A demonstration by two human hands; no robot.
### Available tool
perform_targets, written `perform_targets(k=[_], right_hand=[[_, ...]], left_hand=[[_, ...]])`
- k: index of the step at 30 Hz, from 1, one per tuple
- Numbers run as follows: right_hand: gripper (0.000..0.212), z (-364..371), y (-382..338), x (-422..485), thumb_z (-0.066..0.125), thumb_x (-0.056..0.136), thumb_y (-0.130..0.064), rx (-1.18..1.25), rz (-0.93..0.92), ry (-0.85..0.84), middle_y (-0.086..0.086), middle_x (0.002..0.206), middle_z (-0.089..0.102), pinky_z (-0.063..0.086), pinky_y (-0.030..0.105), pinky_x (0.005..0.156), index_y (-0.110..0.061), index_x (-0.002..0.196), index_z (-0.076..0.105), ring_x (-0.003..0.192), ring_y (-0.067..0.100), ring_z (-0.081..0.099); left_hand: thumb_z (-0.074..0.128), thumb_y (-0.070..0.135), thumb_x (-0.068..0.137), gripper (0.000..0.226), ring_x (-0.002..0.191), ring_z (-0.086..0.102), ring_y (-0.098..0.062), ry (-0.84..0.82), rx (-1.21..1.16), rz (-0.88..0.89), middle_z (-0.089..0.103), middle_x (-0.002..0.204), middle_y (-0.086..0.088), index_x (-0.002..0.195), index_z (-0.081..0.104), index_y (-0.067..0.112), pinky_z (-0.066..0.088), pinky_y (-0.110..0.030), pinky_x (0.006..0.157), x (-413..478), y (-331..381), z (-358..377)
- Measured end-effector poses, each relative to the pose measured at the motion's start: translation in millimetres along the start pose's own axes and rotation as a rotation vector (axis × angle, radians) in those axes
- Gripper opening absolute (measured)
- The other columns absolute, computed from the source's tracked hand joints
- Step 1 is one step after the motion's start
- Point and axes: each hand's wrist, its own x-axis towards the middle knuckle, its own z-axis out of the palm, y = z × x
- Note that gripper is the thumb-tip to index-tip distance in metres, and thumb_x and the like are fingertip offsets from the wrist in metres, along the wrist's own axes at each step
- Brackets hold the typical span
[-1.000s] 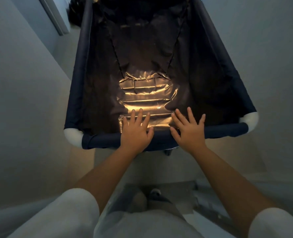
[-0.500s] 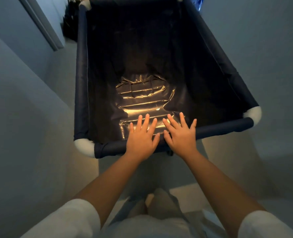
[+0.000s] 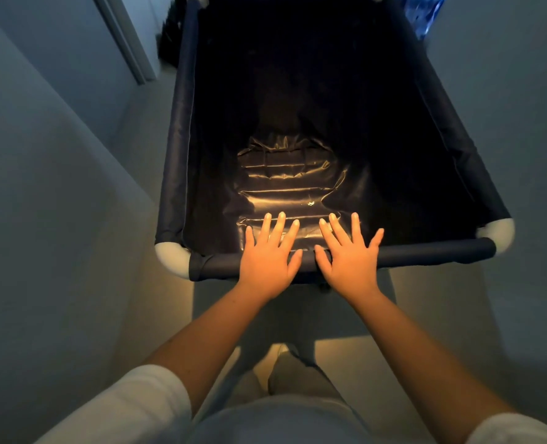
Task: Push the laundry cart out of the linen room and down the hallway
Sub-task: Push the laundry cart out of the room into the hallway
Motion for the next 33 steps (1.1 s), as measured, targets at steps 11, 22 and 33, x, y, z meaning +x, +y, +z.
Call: perform_targets(k=[11, 22, 33], right_hand=[[0.060, 4.6, -72.0, 44.0, 0.038, 0.093, -0.046, 0.064, -0.007, -0.069, 0.002, 0.157, 0.012, -0.005, 0.063, 0.108, -0.023, 0.146, 0.022, 0.144, 0.030, -0.003], [0.062, 12.2, -249.8, 115.6, 0.033, 0.094, -0.048, 0.230, 0.189, -0.055, 0.000, 0.158, 0.006, -0.002, 0.061, 0.109, -0.025, 0.147, 0.012, 0.144, 0.027, -0.006], [0.061, 12.8, -298.8, 221.3, 0.032, 0.095, -0.046, 0.215, 0.423, 0.005, 0.002, 0.158, 0.007, -0.002, 0.061, 0.110, -0.022, 0.147, 0.012, 0.144, 0.028, -0.006]], left_hand=[[0.035, 0.037, 0.095, 0.052, 0.141, 0.012, -0.029, 0.089, -0.036, 0.113, 0.023, 0.153, -0.005, 0.143, 0.028, 0.018, 0.010, -0.057, 0.109, 2.7, -70.3, -23.5], [0.037, 0.029, 0.095, 0.054, 0.142, 0.003, -0.025, 0.033, 0.053, 0.291, 0.013, 0.156, -0.004, 0.145, 0.020, 0.017, 0.011, -0.057, 0.109, 45.6, -251.5, -80.2], [0.036, 0.029, 0.095, 0.055, 0.142, 0.004, -0.028, -0.005, 0.047, 0.423, 0.012, 0.156, -0.005, 0.145, 0.017, 0.016, 0.012, -0.056, 0.109, 158.9, -340.4, -103.8]])
